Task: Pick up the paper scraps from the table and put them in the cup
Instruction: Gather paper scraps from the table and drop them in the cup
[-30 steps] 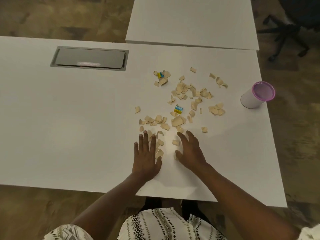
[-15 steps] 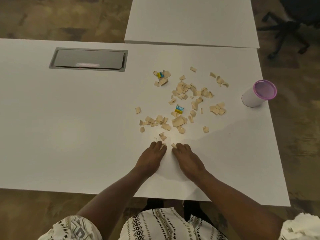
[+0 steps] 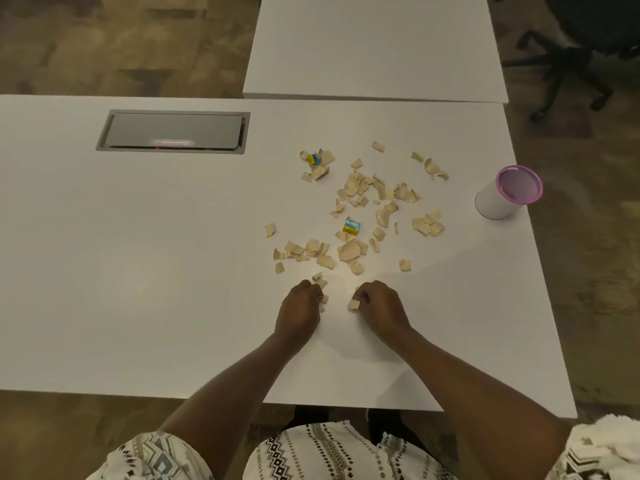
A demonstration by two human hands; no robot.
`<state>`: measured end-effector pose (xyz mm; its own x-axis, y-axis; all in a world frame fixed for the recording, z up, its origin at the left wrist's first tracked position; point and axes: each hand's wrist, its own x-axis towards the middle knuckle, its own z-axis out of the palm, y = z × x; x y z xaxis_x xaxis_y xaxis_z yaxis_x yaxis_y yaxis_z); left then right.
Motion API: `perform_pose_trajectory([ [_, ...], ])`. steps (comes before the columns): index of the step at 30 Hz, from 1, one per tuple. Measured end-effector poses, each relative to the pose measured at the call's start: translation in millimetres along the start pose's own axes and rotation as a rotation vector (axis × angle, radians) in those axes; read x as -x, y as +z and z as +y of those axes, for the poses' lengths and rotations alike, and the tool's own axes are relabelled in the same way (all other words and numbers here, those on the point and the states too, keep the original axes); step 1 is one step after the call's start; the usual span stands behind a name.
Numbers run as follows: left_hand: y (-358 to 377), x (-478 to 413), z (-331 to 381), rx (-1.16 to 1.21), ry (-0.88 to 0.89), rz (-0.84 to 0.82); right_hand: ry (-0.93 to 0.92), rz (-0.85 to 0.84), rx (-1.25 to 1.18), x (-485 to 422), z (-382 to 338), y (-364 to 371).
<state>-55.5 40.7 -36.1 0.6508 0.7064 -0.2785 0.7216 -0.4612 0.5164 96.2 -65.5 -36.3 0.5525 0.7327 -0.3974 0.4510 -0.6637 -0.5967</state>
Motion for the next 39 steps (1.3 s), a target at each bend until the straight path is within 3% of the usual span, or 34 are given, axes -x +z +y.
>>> perform_pose_trajectory([
  [6,-6,-19,20,0.341,-0.31,0.056,0.243,0.013,-0.338,-7,2,-27],
  [15,-15,-58,84,0.607,-0.447,0.033,0.361,0.056,-0.758,-27,9,-82],
  [27,-3,-123,190,0.652,-0.367,-0.039,0.222,0.268,-0.561,-58,40,-182],
  [39,8,-194,324,0.7,-0.218,-0.103,0.299,0.545,-0.431,-106,89,-283],
])
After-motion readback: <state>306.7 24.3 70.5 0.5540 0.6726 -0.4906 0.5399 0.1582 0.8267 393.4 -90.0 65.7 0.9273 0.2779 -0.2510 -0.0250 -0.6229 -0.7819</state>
